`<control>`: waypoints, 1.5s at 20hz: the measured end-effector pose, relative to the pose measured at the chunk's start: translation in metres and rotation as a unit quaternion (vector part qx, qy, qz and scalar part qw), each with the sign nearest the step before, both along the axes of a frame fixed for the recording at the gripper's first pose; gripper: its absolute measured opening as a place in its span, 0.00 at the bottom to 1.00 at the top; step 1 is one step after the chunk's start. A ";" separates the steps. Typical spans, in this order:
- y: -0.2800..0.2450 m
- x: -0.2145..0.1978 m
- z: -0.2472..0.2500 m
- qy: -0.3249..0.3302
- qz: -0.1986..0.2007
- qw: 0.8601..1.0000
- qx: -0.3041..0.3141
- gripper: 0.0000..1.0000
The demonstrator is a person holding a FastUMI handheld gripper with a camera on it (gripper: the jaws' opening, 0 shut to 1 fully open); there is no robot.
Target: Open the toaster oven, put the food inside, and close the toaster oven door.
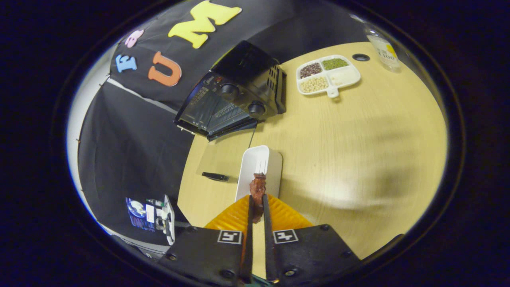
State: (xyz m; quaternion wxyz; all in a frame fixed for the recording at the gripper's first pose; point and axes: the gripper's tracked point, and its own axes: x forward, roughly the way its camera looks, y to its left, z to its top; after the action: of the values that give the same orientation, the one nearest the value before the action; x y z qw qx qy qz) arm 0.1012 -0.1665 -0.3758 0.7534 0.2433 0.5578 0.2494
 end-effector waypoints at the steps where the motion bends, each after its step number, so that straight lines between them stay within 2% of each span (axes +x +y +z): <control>1: 0.003 -0.004 0.002 -0.006 0.002 1.000 -0.008 0.11; 6: 0.008 -0.018 0.037 -0.057 0.010 0.997 -0.053 0.10; 9: 0.011 -0.023 0.066 -0.109 -0.001 0.990 -0.094 0.10; 15: 0.029 -0.031 0.121 -0.208 -0.014 0.964 -0.162 0.10; 18: 0.043 -0.031 0.131 -0.242 -0.004 0.949 -0.201 0.10; 21: 0.063 -0.032 0.131 -0.260 0.008 0.940 -0.221 0.10; 23: 0.071 -0.029 0.130 -0.281 0.013 0.928 -0.243 0.10; 27: 0.091 -0.024 0.125 -0.340 0.021 0.892 -0.297 0.10; 30: 0.111 -0.022 0.125 -0.383 0.012 0.870 -0.312 0.09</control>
State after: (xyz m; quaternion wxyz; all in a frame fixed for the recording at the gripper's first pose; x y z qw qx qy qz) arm 0.0795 -0.0551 -0.2506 0.9415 -0.1254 0.2772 0.1451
